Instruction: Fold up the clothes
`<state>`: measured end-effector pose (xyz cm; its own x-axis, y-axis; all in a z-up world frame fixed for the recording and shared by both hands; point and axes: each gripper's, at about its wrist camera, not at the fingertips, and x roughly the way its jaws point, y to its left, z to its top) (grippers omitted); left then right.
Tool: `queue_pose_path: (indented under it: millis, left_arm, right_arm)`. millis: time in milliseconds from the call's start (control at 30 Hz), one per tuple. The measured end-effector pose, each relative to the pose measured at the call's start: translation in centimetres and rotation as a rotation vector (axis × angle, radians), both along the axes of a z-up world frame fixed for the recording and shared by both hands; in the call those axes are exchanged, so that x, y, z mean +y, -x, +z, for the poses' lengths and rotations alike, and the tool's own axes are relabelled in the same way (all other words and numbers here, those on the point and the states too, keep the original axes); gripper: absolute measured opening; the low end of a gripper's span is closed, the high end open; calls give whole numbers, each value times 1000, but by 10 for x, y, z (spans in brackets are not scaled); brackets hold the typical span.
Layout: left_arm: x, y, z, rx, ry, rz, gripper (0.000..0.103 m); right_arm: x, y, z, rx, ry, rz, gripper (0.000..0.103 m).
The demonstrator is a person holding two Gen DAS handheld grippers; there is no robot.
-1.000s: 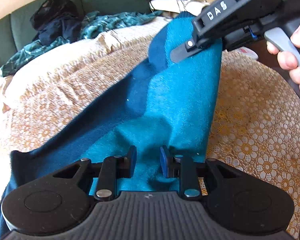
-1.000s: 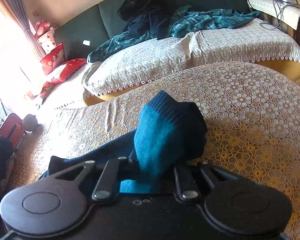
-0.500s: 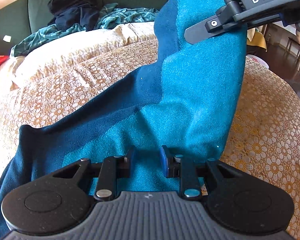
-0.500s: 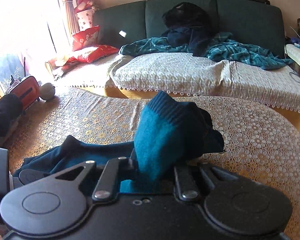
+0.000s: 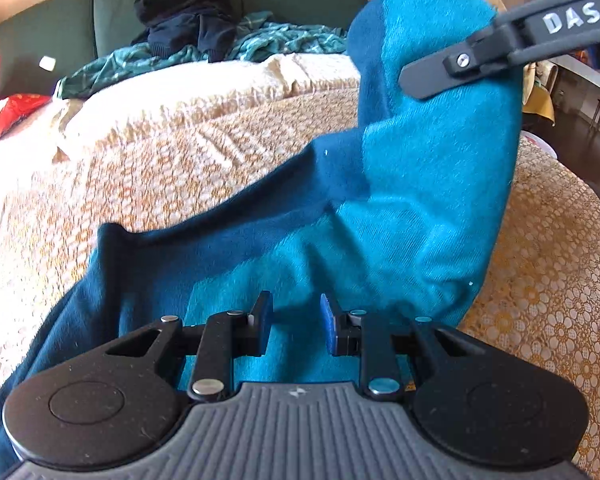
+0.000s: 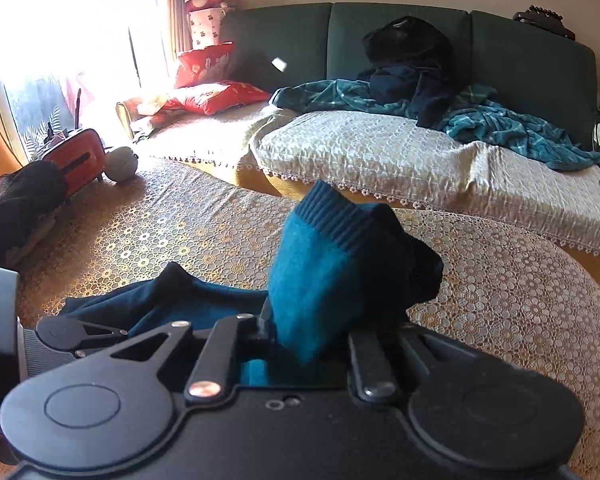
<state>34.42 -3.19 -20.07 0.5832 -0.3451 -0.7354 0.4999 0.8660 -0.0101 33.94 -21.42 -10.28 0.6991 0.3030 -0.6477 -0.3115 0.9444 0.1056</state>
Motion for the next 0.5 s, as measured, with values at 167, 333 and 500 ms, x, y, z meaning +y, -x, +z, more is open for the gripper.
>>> queue_pose_path:
  millis: [167, 333, 500]
  left_arm:
    - [6, 3, 1, 4, 18, 11, 24]
    - [27, 13, 19, -8, 28, 57, 24]
    - [58, 24, 31, -11, 19, 110, 24]
  right_arm:
    - [12, 2, 4, -6, 18, 24, 103]
    - [23, 6, 9, -22, 42, 51, 103]
    - [37, 9, 14, -35, 58, 82, 103]
